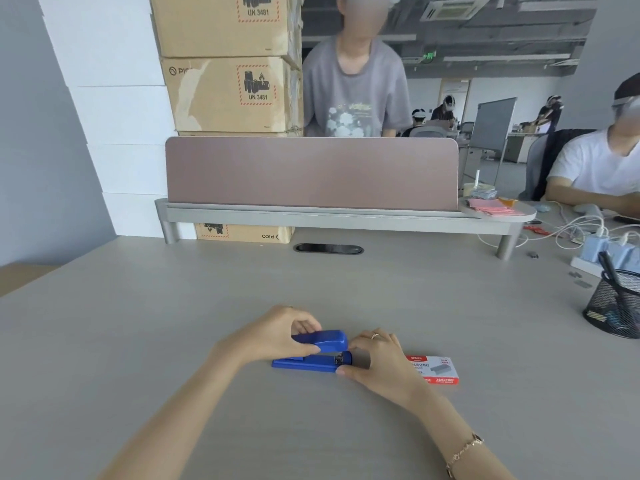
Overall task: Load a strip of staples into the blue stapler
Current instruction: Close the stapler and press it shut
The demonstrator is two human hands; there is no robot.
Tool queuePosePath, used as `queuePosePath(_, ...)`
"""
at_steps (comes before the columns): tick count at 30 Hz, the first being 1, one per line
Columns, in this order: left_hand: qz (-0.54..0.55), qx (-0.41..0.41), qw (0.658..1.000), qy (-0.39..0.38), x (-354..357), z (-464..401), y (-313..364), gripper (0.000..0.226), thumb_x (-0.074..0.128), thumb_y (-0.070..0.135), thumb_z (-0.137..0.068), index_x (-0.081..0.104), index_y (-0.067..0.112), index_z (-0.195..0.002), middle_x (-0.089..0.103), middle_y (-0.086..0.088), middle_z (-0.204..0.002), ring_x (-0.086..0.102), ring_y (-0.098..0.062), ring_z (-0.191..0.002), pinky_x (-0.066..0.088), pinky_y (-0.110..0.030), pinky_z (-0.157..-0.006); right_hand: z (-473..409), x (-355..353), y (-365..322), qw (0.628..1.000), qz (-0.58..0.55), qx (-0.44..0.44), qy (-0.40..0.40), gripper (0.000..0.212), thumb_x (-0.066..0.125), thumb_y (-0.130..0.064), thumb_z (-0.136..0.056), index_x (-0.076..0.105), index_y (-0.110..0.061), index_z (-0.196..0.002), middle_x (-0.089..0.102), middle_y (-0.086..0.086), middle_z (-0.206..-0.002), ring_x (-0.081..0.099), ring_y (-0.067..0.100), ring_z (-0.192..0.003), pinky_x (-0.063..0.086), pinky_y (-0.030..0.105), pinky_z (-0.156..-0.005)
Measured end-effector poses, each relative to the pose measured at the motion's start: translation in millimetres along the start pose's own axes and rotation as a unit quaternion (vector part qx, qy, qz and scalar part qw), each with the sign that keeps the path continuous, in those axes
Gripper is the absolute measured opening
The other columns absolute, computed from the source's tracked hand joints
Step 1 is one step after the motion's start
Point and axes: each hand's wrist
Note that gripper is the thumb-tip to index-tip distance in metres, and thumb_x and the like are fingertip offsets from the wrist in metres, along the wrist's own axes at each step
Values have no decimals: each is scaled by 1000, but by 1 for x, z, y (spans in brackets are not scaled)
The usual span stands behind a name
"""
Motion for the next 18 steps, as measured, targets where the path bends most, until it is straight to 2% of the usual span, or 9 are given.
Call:
queuePosePath(5,9,-12,1000,2,-5,4,-7,20,78,32,-72,69,36,-90,73,12,-94,67,-2,-87,55,-28,-88,1,-1,-1,1000,-1,0,3,24,64,-46,-77,61,-32,-96,62,-14,-91,46,14,-95,32,27,-89)
queuePosePath(8,26,-23,999,8,-6,7,-14,21,80,31,-71,72,32,-91,76,11,-92,69,-2,-85,56,-29,-87,-1,-6,-7,1000,-29,3,11,32,60,-49,-78,56,-37,-108,65,-19,-90,48,12,-95,29,24,-90)
queuePosePath(11,39,-18,999,15,-4,8,-14,20,81,27,-72,71,36,-86,76,11,-88,70,-3,-83,57,-27,-85,-10,-12,-16,999,-25,1,28,32,59,-48,-82,55,-34,-110,63,-23,-90,49,12,-97,26,26,-87)
queuePosePath(14,44,-12,999,16,-3,9,-13,21,80,23,-73,69,38,-83,77,8,-87,70,-5,-82,57,-25,-82,-16,-17,-22,999,-5,-21,27,22,60,-39,-84,61,-27,-102,67,-14,-93,50,14,-97,23,24,-84)
queuePosePath(18,45,-4,999,15,-1,9,-15,19,80,22,-75,70,35,-85,77,6,-90,70,-7,-82,57,-27,-82,-17,-17,-21,999,-3,-25,19,20,61,-34,-84,63,-24,-102,68,-9,-98,48,13,-96,22,17,-80)
Point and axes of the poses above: each hand's wrist, its own z-axis away from the middle knuckle, its own x-axis out of the palm, y = z × x
